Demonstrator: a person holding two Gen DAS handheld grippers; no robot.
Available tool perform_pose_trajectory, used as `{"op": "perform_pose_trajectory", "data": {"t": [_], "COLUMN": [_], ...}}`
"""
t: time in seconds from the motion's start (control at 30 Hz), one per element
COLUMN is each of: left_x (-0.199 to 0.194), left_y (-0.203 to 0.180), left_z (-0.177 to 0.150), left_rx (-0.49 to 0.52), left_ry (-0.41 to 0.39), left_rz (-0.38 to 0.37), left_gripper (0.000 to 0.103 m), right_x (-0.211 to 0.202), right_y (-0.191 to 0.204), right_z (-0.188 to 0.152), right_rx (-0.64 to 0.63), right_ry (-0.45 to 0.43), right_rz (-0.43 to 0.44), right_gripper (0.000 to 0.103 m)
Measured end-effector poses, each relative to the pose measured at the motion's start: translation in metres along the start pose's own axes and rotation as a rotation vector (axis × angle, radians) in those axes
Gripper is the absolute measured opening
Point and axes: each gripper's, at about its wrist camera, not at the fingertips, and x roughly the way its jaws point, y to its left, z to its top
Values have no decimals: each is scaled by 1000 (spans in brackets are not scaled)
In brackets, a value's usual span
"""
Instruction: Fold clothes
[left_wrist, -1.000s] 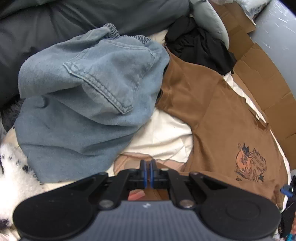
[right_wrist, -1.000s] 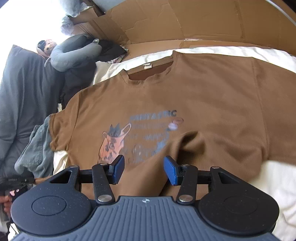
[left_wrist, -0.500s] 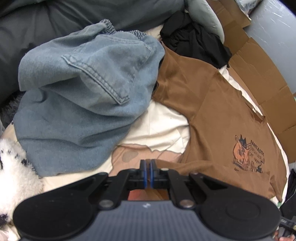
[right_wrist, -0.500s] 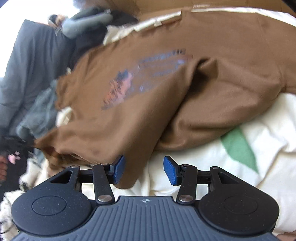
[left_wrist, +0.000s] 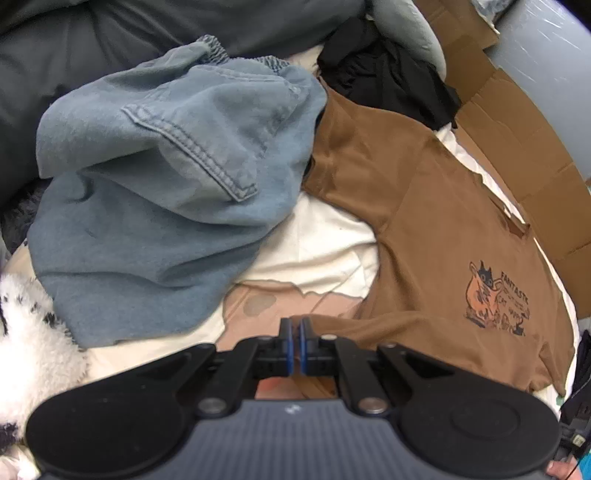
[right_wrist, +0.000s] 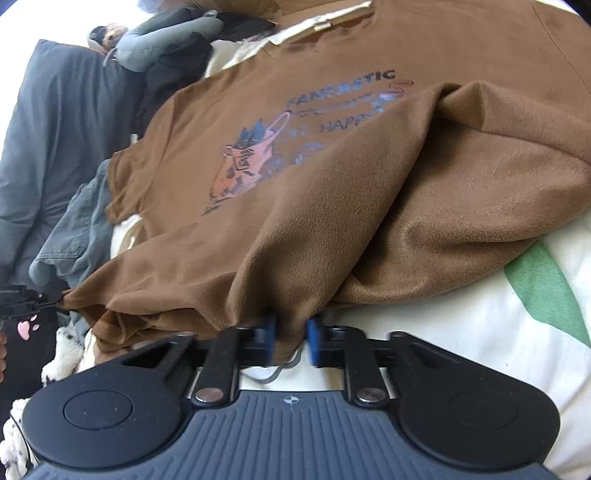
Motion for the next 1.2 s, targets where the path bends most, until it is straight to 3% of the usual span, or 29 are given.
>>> {"op": "perform_pose_trajectory", "data": {"t": [0.03, 0.37, 0.73, 0.9, 1.0, 1.1, 1.13, 1.2], "left_x": [-1, -36, -84, -96, -98, -98, -100, -102], "left_y": [-1, -13, -15, -13, -10, -10, -10, -12], "left_z": [-1, -15, -57, -71, -72, -69, -68, -66], "left_rx": [-1, -1, 6, 7, -3, -1, 6, 19], "left_ry": [-1, -10, 22, 25, 21, 18, 16, 18], "left_rz": [-4, -73, -169, -185, -180, -172, -170, -168], "left_gripper": [3, 3, 3, 3, 3, 3, 3, 3], "right_x": [-3, -102, -206, -224, -209, -184, -175, -156], "right_y": [0, -1, -4, -9, -17, -23, -26, -31], "right_z": [0, -12, -41, -55, -55, -55, -56, -57], "right_rx": [3, 4, -24, -8, 18, 39, 49, 67], "right_ry": [3, -42, -74, -91, -91, -97, -99, -102], "right_rz": [3, -35, -140, -129, -117, -105, -98, -86], "right_gripper": [0, 0, 0, 0, 3, 25, 40, 46]}}
